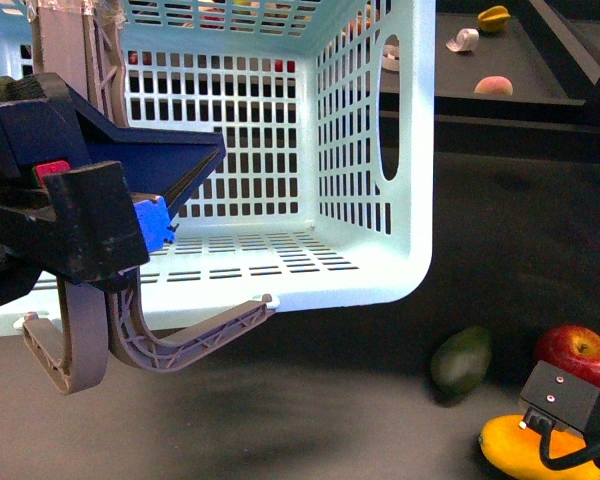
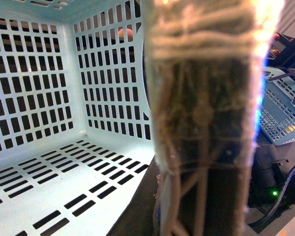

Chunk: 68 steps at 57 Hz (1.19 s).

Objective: Pick mango with right arm and hold basket with left

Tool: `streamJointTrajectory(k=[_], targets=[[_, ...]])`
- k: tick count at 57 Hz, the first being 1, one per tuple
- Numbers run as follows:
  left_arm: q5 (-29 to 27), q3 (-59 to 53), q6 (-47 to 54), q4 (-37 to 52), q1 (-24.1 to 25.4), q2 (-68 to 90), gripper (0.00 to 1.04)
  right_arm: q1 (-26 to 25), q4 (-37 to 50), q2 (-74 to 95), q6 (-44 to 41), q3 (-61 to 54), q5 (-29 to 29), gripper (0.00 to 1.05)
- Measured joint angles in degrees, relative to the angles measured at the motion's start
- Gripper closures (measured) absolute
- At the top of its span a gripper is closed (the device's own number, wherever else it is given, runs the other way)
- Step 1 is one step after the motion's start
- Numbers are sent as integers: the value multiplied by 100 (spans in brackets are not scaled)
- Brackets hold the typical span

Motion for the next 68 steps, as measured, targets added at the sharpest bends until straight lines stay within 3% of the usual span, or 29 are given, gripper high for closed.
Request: streamJointTrajectory(k=[32,48,68], targets=[[0,0,0,0,0,0,97,315,11,450,616,446,11,8],[0,0,-2,0,0,0,97,219,87,538,831,448,9,40],[0,0,-2,0,0,0,97,39,490,-168,1635,-7,-350,45]])
